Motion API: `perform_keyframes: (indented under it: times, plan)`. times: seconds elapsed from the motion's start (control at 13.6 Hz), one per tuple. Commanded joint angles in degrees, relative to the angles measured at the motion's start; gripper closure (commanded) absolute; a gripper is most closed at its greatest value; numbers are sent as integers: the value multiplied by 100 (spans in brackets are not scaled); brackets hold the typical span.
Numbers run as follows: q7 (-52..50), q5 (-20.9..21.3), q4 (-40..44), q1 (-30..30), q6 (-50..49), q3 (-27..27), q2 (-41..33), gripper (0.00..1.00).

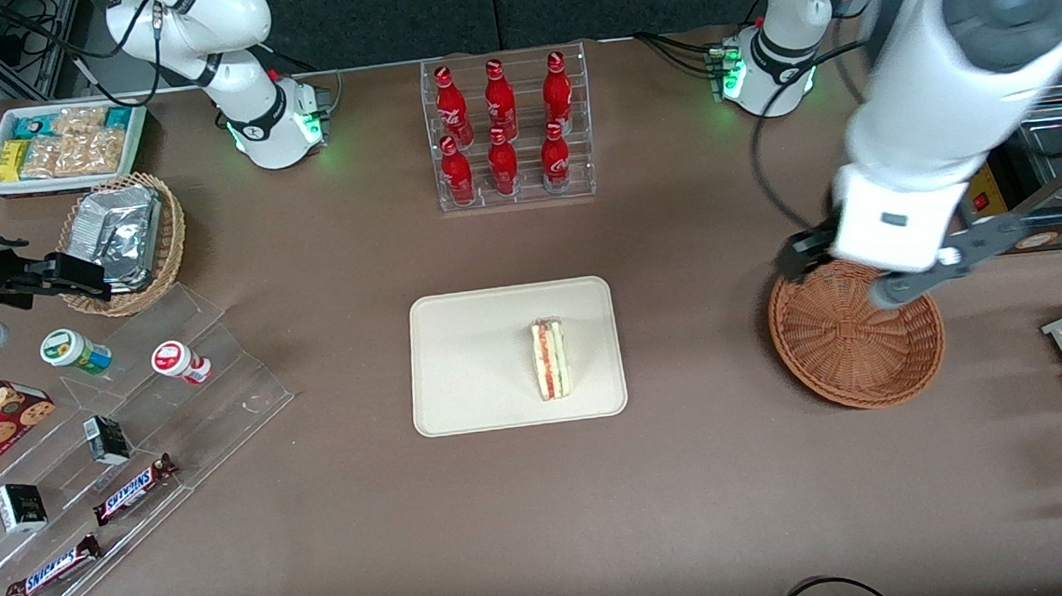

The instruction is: Place sandwich from basket to tray

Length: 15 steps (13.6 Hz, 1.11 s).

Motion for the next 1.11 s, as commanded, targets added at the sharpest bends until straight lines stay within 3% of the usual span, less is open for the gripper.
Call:
perform_keyframes:
  times: [0.0,0.22,0.59,1.03]
  plan:
    - [1095,-320,-226,350,-232,188,-394,1]
    - [2000,-891,-786,78,-191,1267,-998,1]
    - [3424,-1323,-3378,42,1030,2253,-2897,1]
    - [3788,-1517,-2934,7,970,2466,-2531,1]
